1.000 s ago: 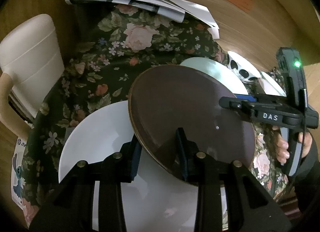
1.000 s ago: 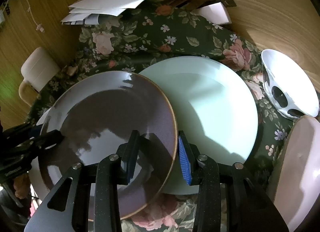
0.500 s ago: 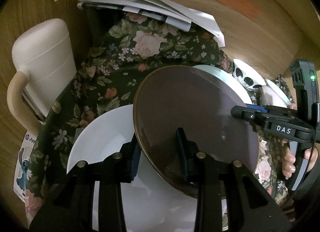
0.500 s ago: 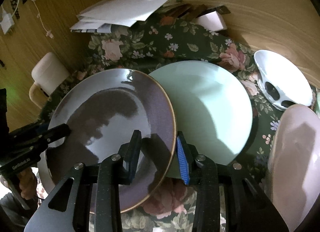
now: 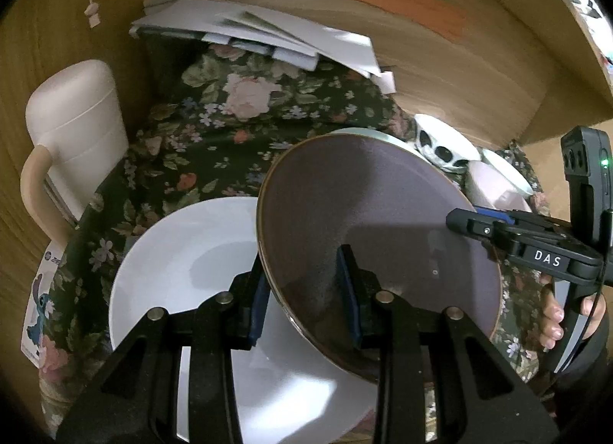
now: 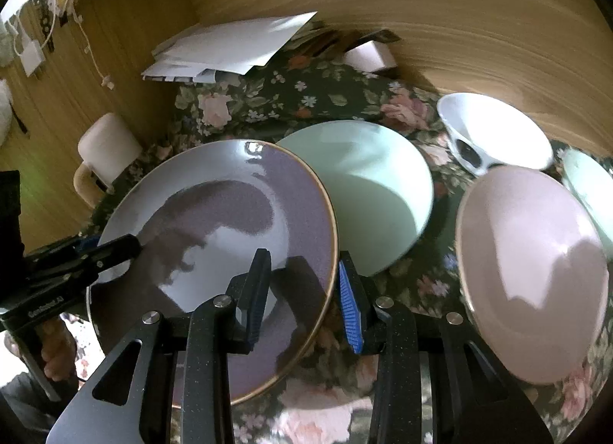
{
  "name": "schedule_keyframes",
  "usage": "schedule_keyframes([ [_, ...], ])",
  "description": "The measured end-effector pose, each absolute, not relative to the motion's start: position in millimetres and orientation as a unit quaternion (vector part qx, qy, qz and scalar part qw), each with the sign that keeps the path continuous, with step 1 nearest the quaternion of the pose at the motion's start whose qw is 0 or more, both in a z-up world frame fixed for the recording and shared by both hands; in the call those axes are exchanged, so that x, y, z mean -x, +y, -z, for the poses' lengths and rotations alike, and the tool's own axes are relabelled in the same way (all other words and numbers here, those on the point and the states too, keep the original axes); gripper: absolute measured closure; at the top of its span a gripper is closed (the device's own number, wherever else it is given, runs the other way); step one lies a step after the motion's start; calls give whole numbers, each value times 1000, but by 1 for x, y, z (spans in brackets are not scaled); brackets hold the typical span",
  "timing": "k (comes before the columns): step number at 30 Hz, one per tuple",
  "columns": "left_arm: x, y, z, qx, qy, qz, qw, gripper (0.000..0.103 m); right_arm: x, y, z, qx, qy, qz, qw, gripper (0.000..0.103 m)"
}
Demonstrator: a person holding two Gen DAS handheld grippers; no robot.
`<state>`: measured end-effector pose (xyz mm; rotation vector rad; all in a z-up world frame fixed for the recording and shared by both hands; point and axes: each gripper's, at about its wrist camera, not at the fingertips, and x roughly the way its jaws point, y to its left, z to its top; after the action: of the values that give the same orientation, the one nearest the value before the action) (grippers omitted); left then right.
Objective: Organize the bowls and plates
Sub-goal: 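Lift the dark brown plate off the white plate with both grippers and set it on the cloth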
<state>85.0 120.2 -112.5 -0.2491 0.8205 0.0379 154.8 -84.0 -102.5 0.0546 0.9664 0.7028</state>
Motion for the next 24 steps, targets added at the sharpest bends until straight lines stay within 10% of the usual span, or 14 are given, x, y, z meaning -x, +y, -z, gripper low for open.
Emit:
schedule_keyframes([
  [24, -60, 55, 101, 93, 392, 33, 915, 70, -102, -156, 95, -61, 439, -279, 852, 72],
])
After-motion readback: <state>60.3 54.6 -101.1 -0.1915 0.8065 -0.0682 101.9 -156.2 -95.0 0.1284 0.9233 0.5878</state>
